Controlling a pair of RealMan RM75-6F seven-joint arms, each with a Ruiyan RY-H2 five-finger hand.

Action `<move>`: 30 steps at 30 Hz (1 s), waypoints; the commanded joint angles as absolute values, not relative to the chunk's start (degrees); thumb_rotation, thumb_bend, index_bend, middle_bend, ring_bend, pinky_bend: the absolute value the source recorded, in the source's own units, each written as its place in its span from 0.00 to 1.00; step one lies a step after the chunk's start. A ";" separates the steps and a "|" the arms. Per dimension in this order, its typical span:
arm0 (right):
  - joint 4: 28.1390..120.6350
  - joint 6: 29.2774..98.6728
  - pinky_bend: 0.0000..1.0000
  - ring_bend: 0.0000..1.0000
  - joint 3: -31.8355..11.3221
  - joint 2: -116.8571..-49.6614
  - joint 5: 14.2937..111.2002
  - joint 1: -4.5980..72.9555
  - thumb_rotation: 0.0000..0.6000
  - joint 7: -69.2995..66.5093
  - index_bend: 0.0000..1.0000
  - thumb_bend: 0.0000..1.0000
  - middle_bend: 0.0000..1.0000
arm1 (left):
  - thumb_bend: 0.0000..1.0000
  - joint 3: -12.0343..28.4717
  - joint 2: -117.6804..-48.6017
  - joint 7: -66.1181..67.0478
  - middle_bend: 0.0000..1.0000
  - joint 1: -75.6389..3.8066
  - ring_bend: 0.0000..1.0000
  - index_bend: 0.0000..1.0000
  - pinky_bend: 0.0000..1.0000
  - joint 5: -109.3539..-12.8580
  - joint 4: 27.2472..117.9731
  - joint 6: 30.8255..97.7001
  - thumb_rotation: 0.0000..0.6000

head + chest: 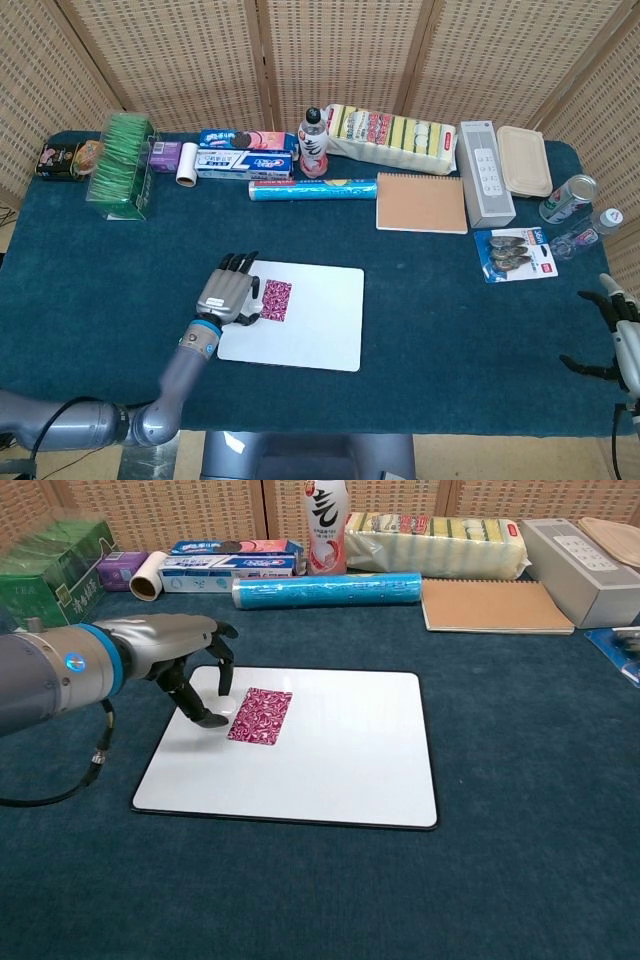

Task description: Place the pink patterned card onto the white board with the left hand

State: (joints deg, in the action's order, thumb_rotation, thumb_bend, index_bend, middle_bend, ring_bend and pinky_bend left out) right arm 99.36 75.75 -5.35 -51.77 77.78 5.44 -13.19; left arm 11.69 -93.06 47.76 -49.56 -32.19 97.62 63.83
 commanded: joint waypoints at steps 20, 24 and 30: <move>98.95 75.26 0.00 0.00 -5.66 -51.32 77.23 5.61 1.00 -14.57 0.18 0.07 0.00 | 0.23 12.14 -97.89 50.39 0.00 -53.87 0.00 0.24 0.01 -28.33 92.98 65.96 1.00; 98.90 75.28 0.00 0.00 -5.70 -51.21 77.21 5.58 1.00 -14.85 0.18 0.07 0.00 | 0.21 12.06 -97.68 50.83 0.00 -54.03 0.00 0.01 0.01 -27.58 93.25 66.34 1.00; 98.89 75.44 0.00 0.00 -5.57 -51.24 77.58 5.53 1.00 -14.63 0.18 0.07 0.00 | 0.20 12.42 -95.17 48.45 0.00 -53.15 0.00 0.00 0.01 -29.80 96.88 66.82 1.00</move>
